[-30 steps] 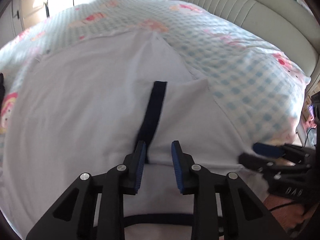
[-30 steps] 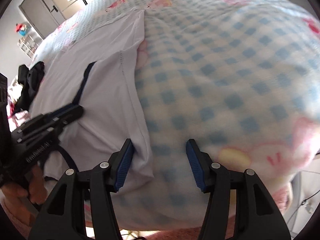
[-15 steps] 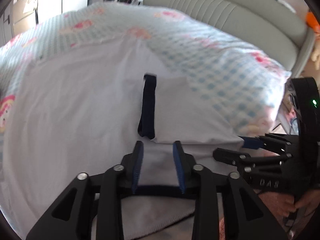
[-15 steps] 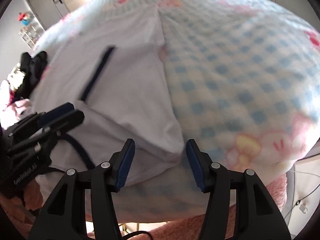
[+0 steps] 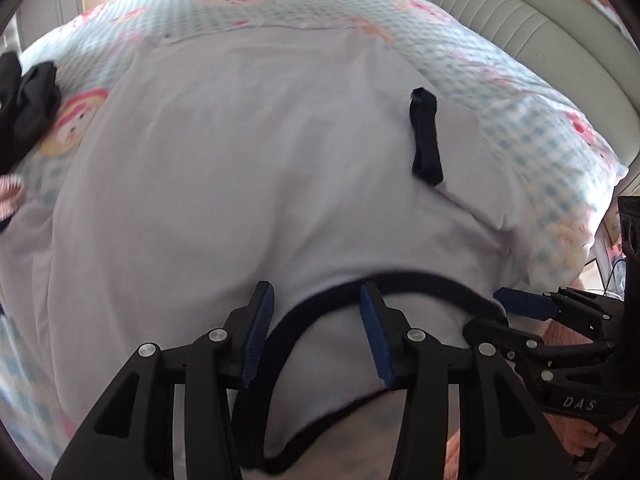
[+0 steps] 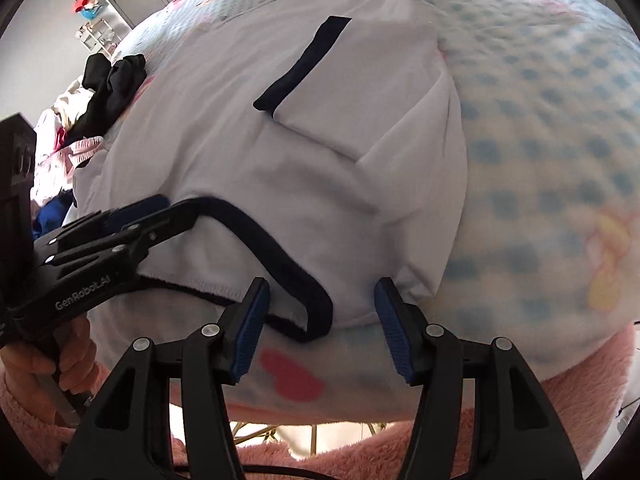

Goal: Fold clothes

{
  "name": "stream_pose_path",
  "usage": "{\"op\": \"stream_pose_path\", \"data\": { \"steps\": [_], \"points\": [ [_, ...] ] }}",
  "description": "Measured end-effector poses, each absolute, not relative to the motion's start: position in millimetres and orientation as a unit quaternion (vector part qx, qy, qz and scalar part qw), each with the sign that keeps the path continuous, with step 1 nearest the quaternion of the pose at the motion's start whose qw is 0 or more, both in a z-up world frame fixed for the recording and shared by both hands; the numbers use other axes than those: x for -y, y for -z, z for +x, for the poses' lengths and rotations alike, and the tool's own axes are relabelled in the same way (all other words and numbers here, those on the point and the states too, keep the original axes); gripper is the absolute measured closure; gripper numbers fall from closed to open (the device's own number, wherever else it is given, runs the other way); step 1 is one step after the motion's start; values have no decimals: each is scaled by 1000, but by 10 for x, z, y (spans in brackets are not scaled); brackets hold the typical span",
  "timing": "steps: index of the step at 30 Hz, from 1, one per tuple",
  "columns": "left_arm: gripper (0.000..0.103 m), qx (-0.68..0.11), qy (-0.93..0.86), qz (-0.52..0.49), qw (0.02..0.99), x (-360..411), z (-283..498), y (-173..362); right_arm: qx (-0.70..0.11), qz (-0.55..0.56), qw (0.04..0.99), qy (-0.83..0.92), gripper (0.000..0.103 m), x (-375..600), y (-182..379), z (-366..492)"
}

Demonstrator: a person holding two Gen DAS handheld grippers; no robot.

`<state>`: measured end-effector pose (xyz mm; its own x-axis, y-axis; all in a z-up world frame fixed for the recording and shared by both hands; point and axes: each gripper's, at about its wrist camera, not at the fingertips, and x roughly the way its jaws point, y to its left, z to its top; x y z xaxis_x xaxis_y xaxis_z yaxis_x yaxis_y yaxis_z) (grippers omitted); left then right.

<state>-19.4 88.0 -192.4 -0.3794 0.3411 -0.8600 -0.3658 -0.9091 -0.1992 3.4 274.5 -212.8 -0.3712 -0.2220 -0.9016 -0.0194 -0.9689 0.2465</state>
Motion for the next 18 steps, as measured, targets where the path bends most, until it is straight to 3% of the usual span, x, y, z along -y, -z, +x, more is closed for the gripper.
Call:
{"op": "stream_pose_path", "data": {
  "steps": [5,11,14,18],
  "points": [
    [57,9,-838,-495,230,-729,-17,1811,133,511,44,848,46,-2914,1842,194],
    [57,5,-833,-508,216,-680,-136,1816,117,537,-66,833,48,-3333,1935,198],
    [57,7,-832,-505,229,-711,-129,1788,166,531,-53,829,48,-3545,1935,352],
    [57,6,-838,-477,265,-903,-152,1627,166,504,-57,846,48,-3523,1831,389]
  ]
}}
